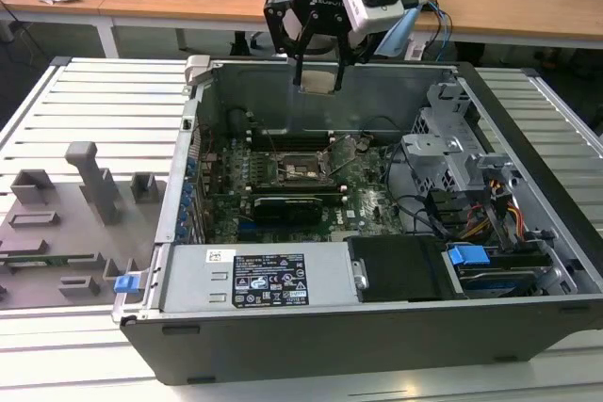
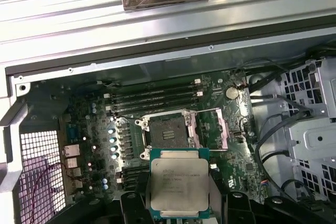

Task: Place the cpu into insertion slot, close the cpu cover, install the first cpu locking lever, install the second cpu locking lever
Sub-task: 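Place the cpu into insertion slot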

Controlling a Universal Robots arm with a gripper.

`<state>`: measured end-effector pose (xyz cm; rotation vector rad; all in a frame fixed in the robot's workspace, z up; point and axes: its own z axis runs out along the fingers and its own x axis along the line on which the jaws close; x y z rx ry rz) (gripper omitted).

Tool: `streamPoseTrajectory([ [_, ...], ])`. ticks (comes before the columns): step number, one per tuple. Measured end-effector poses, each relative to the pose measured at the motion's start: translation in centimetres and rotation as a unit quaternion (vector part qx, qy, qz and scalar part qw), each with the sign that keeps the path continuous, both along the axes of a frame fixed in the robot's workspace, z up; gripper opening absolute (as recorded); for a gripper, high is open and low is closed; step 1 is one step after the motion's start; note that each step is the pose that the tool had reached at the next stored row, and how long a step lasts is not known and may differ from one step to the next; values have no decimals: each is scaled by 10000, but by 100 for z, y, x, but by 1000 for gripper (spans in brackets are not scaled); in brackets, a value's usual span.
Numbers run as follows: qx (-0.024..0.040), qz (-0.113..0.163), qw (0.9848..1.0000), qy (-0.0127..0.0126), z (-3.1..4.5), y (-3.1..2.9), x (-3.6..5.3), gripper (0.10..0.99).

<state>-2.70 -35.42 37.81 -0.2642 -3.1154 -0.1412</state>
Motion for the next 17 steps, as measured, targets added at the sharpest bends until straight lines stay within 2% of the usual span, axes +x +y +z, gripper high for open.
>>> streamPoseTrajectory([
  [11,0,-263,9997,0,-6,0,0,533],
  [17,0,-469,9989,0,-9,0,0,533],
])
